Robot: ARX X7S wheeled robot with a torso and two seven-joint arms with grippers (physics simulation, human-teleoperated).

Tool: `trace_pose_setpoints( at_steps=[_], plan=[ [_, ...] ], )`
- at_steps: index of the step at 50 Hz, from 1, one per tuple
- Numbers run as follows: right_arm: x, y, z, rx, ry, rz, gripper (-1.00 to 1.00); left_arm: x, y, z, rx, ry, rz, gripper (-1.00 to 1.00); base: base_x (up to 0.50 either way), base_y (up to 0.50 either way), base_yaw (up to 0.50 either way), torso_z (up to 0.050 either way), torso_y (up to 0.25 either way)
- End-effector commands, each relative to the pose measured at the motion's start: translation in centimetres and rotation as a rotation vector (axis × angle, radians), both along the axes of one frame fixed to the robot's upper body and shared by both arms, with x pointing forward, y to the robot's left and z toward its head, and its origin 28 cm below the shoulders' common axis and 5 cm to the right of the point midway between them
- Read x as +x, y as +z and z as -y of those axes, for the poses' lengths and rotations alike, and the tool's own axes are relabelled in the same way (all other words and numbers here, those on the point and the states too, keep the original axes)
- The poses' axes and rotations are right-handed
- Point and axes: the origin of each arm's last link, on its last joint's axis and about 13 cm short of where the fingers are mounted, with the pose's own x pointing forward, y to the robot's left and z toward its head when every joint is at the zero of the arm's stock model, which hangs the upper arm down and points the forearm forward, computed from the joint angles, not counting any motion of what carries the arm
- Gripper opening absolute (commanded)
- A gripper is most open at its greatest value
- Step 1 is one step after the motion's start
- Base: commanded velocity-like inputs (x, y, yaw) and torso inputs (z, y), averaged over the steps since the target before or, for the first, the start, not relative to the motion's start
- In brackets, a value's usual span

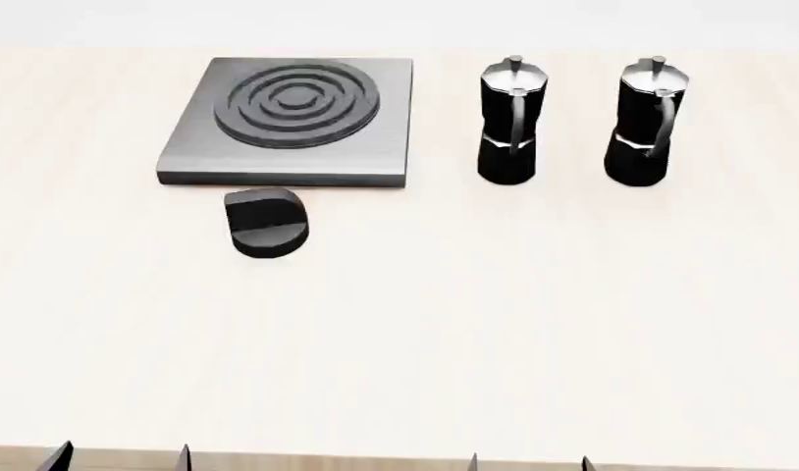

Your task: Turn off the stove.

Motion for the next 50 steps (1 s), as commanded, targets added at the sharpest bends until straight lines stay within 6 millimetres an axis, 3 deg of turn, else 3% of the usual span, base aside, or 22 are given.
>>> trace_pose_setpoints(
  at_steps=[1,21,50],
  plan=[
    [0.0,0.1,0.0,0.001,0.000,0.002,1.00,0.0,0.0,0.0,0.000,-0.001,-0.002,1.00,0.00,0.00,0.00,0.000,0.000],
    [0.0,0.4,0.0,-0.017,-0.011,-0.001,1.00,0.0,0.1,-0.1,0.001,-0.006,0.016,1.00,0.00,0.00,0.00,0.000,0.000],
    [-1.5,7.2,-0.2,-0.107,-0.055,0.142,1.00,-0.9,5.7,-1.3,-0.026,-0.008,0.192,1.00,0.00,0.00,0.00,0.000,0.000]
  ],
)
